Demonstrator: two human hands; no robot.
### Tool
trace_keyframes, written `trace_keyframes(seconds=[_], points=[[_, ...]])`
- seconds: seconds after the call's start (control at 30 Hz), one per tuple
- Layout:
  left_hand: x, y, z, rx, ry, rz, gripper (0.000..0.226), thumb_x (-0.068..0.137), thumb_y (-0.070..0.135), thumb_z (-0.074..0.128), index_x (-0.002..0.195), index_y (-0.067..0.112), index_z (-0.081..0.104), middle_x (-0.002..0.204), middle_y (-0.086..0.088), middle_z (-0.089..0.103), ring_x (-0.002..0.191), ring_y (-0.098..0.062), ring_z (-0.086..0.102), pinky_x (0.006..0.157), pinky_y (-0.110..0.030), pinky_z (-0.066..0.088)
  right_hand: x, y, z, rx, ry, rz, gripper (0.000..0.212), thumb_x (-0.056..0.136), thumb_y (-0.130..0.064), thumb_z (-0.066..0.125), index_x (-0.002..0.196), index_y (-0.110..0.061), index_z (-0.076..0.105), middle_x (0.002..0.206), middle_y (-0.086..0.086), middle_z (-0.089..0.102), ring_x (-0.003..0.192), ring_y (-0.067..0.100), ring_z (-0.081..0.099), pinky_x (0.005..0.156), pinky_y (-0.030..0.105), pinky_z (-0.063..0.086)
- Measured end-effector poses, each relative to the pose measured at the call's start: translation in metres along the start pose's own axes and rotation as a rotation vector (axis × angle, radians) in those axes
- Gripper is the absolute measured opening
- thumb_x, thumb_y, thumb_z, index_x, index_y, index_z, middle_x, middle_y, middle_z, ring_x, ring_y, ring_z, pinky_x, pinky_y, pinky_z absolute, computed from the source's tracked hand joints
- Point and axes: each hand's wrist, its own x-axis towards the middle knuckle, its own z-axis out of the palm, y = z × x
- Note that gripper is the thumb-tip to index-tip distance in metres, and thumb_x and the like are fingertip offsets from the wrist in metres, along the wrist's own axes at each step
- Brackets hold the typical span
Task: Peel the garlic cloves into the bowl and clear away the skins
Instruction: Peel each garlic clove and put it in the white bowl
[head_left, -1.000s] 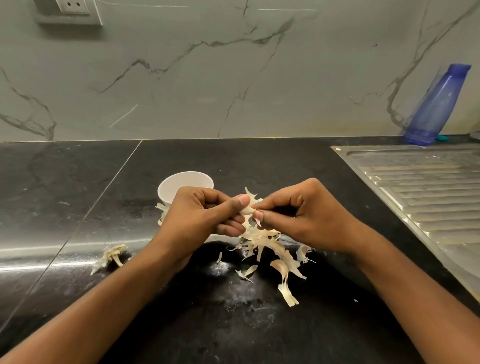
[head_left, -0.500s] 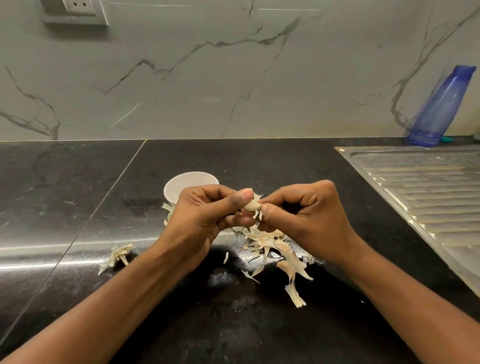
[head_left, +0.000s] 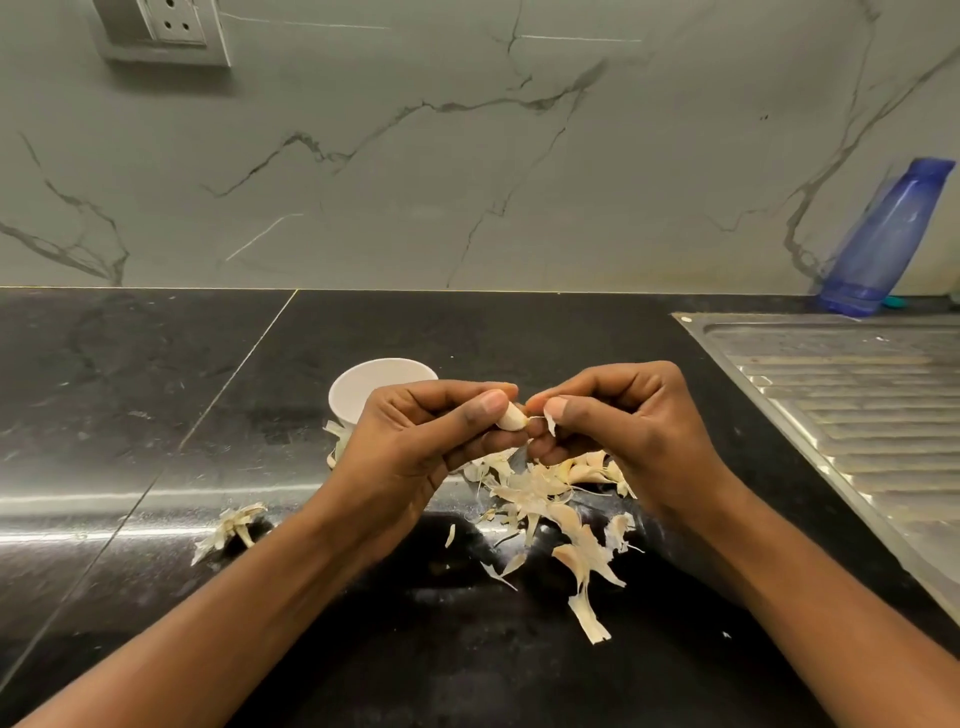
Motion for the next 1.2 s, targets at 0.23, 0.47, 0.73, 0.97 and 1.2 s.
trace_keyframes(seconds=[0.23, 0.47, 0.73, 0.97, 1.2], points=[[0.003, 0.001, -0.002, 0.046, 0.001, 0.011, 0.032, 0.085, 0.012, 0.068, 0.114, 0.001, 0.075, 0.109, -0.019, 0.079, 0.09, -0.021, 0.077, 0.075, -0.022, 0.063, 0.0, -0.002, -0.011, -0.147, -0.08, 0.033, 0.019, 0.083, -0.006, 0.083, 0.101, 0.0, 0.081, 0.086, 0.014, 0.081, 0.074, 0.028, 0.079, 0.069, 0.029, 0.064], [0.005, -0.004, -0.005, 0.075, -0.042, -0.005, 0.037, 0.084, 0.01, 0.069, 0.119, 0.002, 0.074, 0.117, -0.015, 0.078, 0.098, -0.023, 0.077, 0.086, -0.026, 0.063, 0.002, -0.003, -0.013, -0.202, -0.149, 0.099, 0.021, 0.098, -0.019, 0.07, 0.099, -0.001, 0.081, 0.087, 0.013, 0.081, 0.079, 0.029, 0.08, 0.073, 0.038, 0.067], [0.006, -0.007, -0.008, 0.15, -0.062, 0.005, 0.036, 0.083, 0.014, 0.071, 0.118, 0.005, 0.075, 0.119, -0.013, 0.078, 0.112, -0.029, 0.075, 0.096, -0.037, 0.061, 0.002, -0.002, -0.014, -0.141, -0.192, 0.191, 0.025, 0.085, -0.016, 0.082, 0.107, -0.005, 0.08, 0.097, 0.014, 0.081, 0.088, 0.032, 0.08, 0.081, 0.04, 0.067], [0.004, -0.01, -0.006, 0.176, -0.078, 0.042, 0.037, 0.083, 0.012, 0.072, 0.119, 0.004, 0.074, 0.118, -0.012, 0.078, 0.112, -0.028, 0.075, 0.097, -0.037, 0.061, 0.0, -0.003, -0.01, -0.121, -0.2, 0.238, 0.027, 0.087, -0.021, 0.077, 0.106, -0.003, 0.079, 0.095, 0.016, 0.081, 0.085, 0.031, 0.08, 0.079, 0.037, 0.067], [0.006, -0.01, -0.009, 0.157, -0.081, 0.029, 0.042, 0.076, 0.007, 0.078, 0.117, 0.001, 0.075, 0.113, -0.016, 0.079, 0.108, -0.028, 0.077, 0.091, -0.029, 0.062, 0.002, -0.003, -0.01, -0.115, -0.095, 0.218, 0.028, 0.082, -0.025, 0.079, 0.102, -0.006, 0.081, 0.088, 0.014, 0.081, 0.077, 0.028, 0.08, 0.073, 0.033, 0.067]])
